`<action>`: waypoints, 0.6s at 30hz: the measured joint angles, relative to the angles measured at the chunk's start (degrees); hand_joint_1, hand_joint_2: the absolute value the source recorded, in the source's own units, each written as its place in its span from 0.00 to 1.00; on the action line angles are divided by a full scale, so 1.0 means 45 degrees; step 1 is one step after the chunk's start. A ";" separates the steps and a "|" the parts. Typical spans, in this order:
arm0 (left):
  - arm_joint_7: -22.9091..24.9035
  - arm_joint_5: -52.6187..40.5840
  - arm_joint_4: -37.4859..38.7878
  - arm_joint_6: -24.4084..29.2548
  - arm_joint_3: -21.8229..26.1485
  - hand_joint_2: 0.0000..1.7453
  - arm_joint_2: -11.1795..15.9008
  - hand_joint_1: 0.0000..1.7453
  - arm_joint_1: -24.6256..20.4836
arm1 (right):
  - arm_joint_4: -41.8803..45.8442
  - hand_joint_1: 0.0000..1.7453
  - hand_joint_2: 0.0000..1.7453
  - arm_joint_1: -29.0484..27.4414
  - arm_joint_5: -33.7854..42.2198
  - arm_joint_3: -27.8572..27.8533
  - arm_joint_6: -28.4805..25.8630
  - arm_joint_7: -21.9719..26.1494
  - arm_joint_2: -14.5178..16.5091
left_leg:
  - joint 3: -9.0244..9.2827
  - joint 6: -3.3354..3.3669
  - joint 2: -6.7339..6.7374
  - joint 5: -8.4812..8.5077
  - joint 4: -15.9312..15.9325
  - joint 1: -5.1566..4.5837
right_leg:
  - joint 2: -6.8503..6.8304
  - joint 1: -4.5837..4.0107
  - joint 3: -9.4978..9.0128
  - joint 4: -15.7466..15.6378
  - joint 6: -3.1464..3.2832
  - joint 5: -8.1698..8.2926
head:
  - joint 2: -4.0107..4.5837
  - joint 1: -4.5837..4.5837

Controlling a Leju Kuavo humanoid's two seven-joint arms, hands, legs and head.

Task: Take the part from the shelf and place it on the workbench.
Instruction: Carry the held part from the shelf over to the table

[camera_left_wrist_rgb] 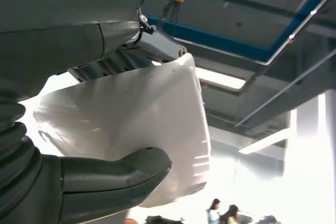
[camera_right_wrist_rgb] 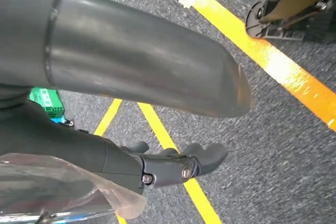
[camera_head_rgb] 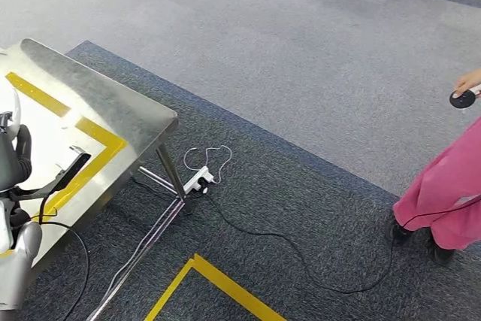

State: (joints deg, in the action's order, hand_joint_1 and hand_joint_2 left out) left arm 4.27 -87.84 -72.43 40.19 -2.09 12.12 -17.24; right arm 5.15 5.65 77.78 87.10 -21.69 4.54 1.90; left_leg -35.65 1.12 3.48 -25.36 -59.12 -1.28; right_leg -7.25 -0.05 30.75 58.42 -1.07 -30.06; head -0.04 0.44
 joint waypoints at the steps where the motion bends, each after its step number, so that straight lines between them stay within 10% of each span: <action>1: 0.0013 -0.0001 0.0013 0.0002 -0.0022 1.00 0.0028 1.00 -0.0001 | 0.0004 0.00 0.00 0.0028 0.0001 0.0000 0.0000 0.0002 0.0004 | 0.0043 0.0060 -0.0163 0.0022 0.0078 0.0027 | 0.0055 0.0015 -0.0022 0.0029 -0.0068 -0.0071 | 0.0000 -0.0019; 5: 0.0047 -0.0001 0.0072 0.0011 -0.0174 1.00 0.0037 1.00 -0.0136 | 0.0007 0.00 0.00 0.0045 0.0006 0.0000 -0.0004 0.0008 0.0006 | 0.0166 0.0296 -0.0760 0.0077 0.0245 0.0184 | 0.1434 0.0096 0.1158 0.2291 -0.0211 -0.1153 | 0.0000 -0.0108; 7: 0.0066 -0.0001 0.0132 0.0011 -0.0262 1.00 0.0006 1.00 -0.0125 | 0.0007 0.00 0.00 0.0003 0.0024 -0.0001 -0.0002 0.0005 0.0006 | 0.0173 0.0318 -0.1109 0.0057 0.0236 0.0193 | 0.1589 0.0107 0.1994 0.3544 -0.0250 -0.1390 | 0.0000 -0.0125; 12: 0.0132 -0.0001 0.0251 0.0008 -0.0426 1.00 -0.0012 1.00 -0.0165 | 0.0007 0.00 0.00 -0.0028 0.0067 -0.0005 0.0004 0.0011 0.0006 | 0.0160 0.0100 -0.1982 -0.0063 0.0067 0.0271 | 0.2439 0.0251 0.1004 0.0638 -0.0245 0.0529 | 0.0000 -0.0131; 16: 0.0282 -0.0001 0.0316 0.0001 -0.0532 1.00 0.0067 1.00 -0.0176 | 0.0008 0.00 0.00 -0.0011 0.0098 -0.0005 0.0028 0.0005 0.0005 | -0.0005 -0.0208 -0.2408 -0.0037 0.0009 0.0377 | 0.2414 0.0230 0.0616 0.0084 -0.0042 0.0505 | -0.0001 -0.0125; 18: 0.0381 -0.0001 0.0347 0.0002 -0.0576 1.00 0.0160 1.00 -0.0236 | 0.0006 0.00 0.00 -0.0007 0.0112 -0.0005 0.0041 0.0005 -0.0006 | -0.0236 -0.0325 -0.1903 -0.0338 -0.0473 0.0349 | 0.2082 0.0254 0.0509 -0.0013 0.0115 0.0508 | 0.0000 -0.0030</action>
State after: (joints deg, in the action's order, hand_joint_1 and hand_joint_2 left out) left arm 5.99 -87.84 -70.87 40.20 -4.68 12.84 -18.30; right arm 5.17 5.63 78.28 87.08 -21.50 4.56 1.87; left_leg -36.71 -0.34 -5.08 -26.88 -61.25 0.29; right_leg 2.12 1.09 33.04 58.37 -0.56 -27.77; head -0.04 0.31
